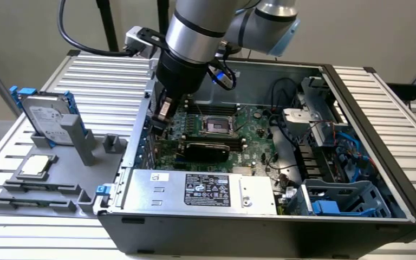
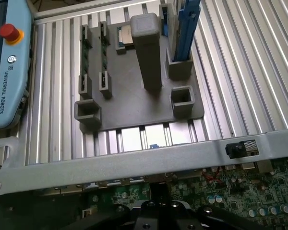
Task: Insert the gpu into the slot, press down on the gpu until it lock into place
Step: 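Press down on the gpu until it lock into place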
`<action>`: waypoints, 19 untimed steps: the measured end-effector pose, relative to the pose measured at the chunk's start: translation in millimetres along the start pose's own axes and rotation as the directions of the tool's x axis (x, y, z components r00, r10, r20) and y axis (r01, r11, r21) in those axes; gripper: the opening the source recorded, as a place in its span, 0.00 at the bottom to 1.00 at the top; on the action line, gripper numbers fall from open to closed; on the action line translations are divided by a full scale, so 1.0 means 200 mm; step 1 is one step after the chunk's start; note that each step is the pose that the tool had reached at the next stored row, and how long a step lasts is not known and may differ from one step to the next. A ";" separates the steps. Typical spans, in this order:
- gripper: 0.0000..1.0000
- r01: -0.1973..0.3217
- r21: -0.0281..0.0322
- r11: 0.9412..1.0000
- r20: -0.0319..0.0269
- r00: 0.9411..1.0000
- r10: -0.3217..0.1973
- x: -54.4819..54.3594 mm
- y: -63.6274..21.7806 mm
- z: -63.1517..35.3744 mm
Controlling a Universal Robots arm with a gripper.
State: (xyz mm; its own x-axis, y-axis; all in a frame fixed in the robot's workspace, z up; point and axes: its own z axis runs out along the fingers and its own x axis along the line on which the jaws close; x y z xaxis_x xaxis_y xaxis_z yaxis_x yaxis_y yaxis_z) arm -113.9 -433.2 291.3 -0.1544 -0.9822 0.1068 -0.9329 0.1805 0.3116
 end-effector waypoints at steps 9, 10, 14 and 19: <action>0.11 -0.017 -0.002 1.000 0.004 1.000 0.017 0.00 0.005 -0.014; 0.11 -0.018 -0.002 1.000 0.004 1.000 0.018 0.00 0.004 -0.013; 0.11 -0.022 -0.002 1.000 0.004 1.000 0.022 0.00 0.003 -0.004; 0.11 -0.029 -0.003 1.000 0.006 1.000 0.029 0.00 0.005 0.001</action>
State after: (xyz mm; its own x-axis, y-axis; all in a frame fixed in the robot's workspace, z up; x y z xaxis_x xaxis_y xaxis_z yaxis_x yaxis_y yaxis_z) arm -114.9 -433.2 291.5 -0.1833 -0.9769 0.1097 -0.9271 0.2089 0.3113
